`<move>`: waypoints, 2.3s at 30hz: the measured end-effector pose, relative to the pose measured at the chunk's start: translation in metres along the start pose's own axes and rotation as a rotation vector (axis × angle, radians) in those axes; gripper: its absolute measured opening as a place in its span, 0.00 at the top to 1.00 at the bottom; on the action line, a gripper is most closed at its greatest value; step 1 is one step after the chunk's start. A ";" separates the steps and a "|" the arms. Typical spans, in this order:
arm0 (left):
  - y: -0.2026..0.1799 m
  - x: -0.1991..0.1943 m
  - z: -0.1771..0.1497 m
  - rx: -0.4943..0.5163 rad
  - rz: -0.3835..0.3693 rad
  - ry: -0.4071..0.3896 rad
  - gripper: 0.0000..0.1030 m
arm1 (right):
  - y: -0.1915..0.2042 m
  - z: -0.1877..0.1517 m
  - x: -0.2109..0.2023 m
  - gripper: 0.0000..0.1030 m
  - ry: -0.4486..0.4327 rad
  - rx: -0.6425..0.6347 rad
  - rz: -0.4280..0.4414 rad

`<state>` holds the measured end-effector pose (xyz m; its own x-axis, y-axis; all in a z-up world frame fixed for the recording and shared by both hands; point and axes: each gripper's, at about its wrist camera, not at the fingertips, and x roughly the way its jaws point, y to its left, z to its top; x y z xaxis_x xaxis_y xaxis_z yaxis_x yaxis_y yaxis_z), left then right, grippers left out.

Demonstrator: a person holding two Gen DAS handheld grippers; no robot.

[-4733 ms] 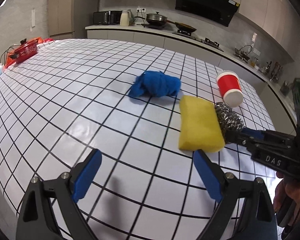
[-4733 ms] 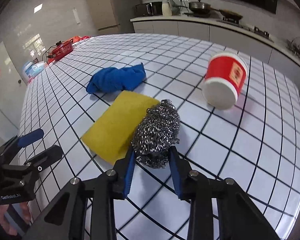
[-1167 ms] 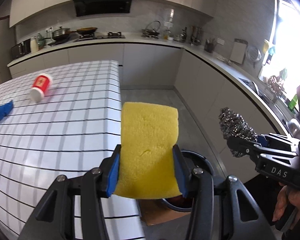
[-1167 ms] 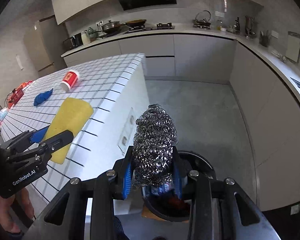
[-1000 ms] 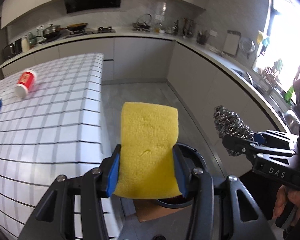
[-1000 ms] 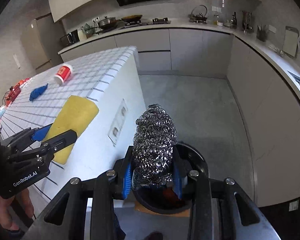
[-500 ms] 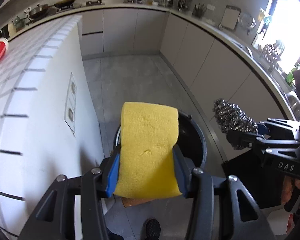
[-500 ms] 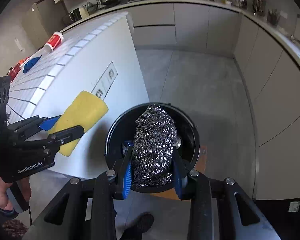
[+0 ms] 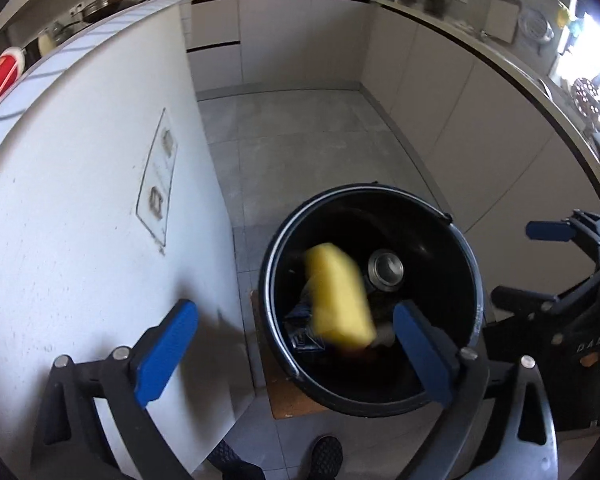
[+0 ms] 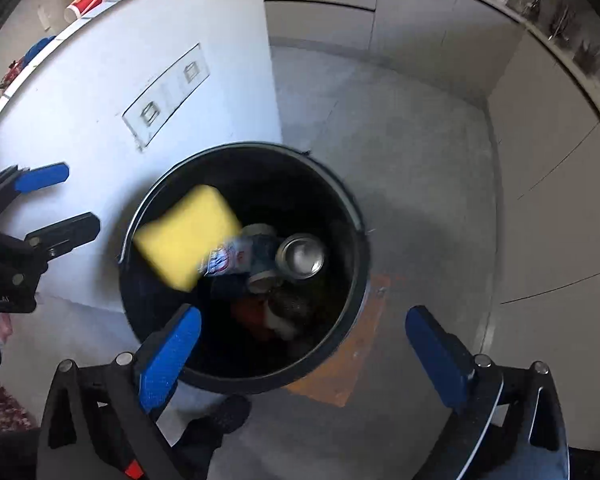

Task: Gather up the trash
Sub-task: 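Open both tools to drop the steel wool and sponge into the bin, then move both open tools back from the bin toward the table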

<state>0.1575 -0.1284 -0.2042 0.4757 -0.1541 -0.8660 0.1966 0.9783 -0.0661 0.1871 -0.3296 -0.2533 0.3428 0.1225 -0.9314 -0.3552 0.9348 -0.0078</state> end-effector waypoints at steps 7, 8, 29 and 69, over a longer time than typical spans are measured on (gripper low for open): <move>-0.008 -0.013 0.003 0.001 0.003 -0.001 0.03 | 0.002 0.004 -0.015 0.00 -0.043 0.040 -0.022; -0.009 -0.019 0.004 0.001 0.006 -0.010 0.03 | -0.001 0.005 -0.017 0.00 -0.051 0.050 -0.020; -0.004 -0.102 0.023 -0.015 -0.002 -0.171 0.03 | 0.020 0.024 -0.121 0.00 -0.252 0.096 -0.055; 0.258 -0.214 -0.014 -0.320 0.264 -0.391 0.00 | 0.289 0.169 -0.168 0.00 -0.441 -0.119 0.111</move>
<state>0.0947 0.1584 -0.0431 0.7671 0.1212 -0.6299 -0.2128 0.9744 -0.0717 0.1742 -0.0240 -0.0371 0.6250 0.3738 -0.6854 -0.4988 0.8665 0.0177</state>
